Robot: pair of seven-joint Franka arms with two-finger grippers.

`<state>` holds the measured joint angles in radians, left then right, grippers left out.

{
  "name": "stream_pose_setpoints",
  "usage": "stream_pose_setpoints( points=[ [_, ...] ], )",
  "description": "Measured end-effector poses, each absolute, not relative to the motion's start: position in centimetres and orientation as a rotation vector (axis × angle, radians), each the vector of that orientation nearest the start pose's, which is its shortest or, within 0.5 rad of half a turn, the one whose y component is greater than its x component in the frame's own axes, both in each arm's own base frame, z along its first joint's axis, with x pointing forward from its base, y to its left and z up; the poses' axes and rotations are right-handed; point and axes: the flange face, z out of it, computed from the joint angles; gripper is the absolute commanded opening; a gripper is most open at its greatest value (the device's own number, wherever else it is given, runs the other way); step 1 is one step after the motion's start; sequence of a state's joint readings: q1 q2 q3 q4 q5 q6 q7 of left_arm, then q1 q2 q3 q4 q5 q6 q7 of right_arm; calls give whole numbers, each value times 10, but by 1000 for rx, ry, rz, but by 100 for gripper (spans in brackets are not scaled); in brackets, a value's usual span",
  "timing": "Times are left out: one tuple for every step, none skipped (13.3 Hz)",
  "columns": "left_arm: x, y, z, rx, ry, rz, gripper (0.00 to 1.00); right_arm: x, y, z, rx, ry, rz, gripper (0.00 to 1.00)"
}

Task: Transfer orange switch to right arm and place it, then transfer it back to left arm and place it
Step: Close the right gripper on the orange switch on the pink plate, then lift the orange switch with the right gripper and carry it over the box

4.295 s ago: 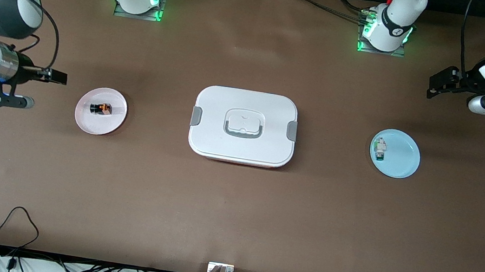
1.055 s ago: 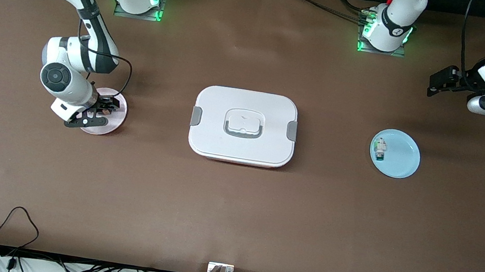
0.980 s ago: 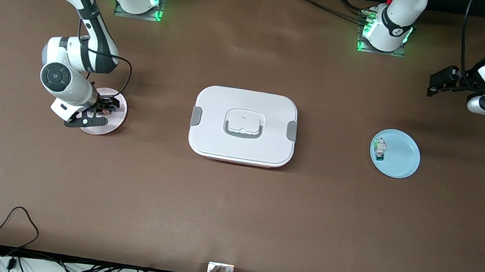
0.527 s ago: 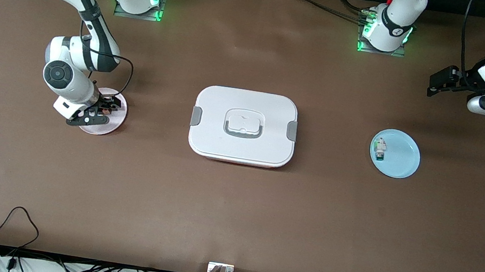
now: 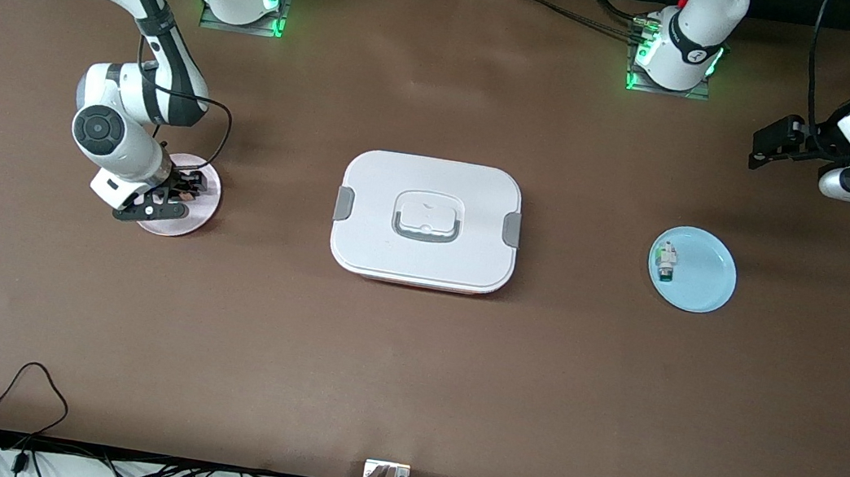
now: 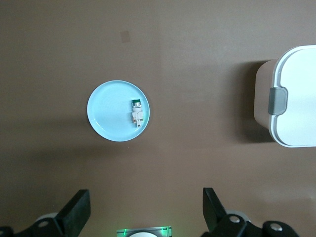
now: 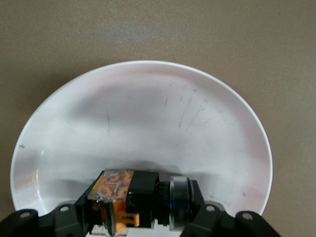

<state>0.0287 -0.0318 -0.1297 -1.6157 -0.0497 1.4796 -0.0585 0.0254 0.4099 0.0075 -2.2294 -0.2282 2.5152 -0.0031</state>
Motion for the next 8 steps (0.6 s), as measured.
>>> stream_pose_setpoints(
  points=[
    [531, -61, 613, -3173, 70, 171, 100, 534, 20, 178, -3230, -354, 189, 24],
    [531, -61, 613, -3173, 70, 171, 100, 536, 22, 182, -3222, -327, 174, 24],
    [531, -61, 613, -3173, 70, 171, 100, 538, 25, 188, -3213, -305, 160, 24],
    [531, -61, 613, -3173, 70, 171, 100, 542, 29, 199, -3208, -295, 158, 24],
    [531, -61, 613, -3173, 70, 171, 100, 547, 32, 215, -3209, -297, 171, 24],
    [530, -61, 613, -3173, 70, 172, 100, 552, 36, 235, -3210, -302, 188, 24],
    [530, -61, 613, -3173, 70, 174, 100, 556, 45, 258, -3201, -297, 197, 24],
    [530, -61, 613, -3173, 70, 177, 100, 560, 56, 281, -3179, -284, 195, 24]
  ],
)
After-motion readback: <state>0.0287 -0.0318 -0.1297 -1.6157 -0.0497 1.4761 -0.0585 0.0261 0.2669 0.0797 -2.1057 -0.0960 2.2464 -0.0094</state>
